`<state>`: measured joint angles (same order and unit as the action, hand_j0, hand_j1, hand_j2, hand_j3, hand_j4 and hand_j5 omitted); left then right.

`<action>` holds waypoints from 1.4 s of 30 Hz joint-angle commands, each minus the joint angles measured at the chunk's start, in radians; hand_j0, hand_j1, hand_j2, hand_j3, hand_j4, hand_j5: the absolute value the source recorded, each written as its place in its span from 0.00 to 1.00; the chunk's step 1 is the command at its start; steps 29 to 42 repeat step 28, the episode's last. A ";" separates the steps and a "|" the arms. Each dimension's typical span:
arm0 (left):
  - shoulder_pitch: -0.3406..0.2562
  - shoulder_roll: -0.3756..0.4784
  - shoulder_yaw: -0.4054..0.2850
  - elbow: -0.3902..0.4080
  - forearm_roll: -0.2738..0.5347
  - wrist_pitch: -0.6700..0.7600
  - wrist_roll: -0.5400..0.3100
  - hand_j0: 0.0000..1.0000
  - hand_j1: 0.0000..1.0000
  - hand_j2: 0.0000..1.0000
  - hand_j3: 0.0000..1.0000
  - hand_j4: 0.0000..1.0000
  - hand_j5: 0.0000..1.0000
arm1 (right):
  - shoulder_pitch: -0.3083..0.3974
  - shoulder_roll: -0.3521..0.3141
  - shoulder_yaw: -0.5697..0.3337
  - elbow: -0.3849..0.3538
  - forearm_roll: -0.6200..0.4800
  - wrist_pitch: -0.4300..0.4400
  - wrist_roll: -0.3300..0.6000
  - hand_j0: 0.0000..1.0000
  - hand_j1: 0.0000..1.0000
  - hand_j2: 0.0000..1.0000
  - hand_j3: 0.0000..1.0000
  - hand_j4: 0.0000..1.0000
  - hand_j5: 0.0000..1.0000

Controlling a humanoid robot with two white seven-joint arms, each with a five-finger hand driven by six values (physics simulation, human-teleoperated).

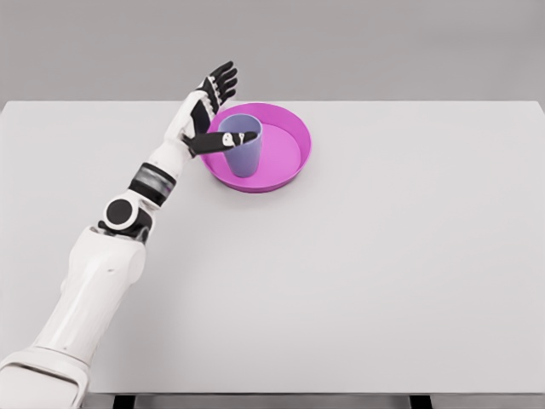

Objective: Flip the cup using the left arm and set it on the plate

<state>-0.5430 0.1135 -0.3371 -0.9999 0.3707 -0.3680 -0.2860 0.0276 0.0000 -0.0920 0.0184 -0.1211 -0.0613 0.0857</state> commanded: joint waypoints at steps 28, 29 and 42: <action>0.072 0.758 -0.145 -0.253 -0.141 -0.243 0.013 1.00 1.00 1.00 1.00 1.00 1.00 | 0.000 0.000 0.000 0.000 0.000 0.000 0.000 1.00 1.00 1.00 1.00 1.00 1.00; 0.072 0.758 -0.145 -0.253 -0.141 -0.243 0.013 1.00 1.00 1.00 1.00 1.00 1.00 | 0.000 0.000 0.000 0.000 0.000 0.000 0.000 1.00 1.00 1.00 1.00 1.00 1.00; 0.072 0.758 -0.145 -0.253 -0.141 -0.243 0.013 1.00 1.00 1.00 1.00 1.00 1.00 | 0.000 0.000 0.000 0.000 0.000 0.000 0.000 1.00 1.00 1.00 1.00 1.00 1.00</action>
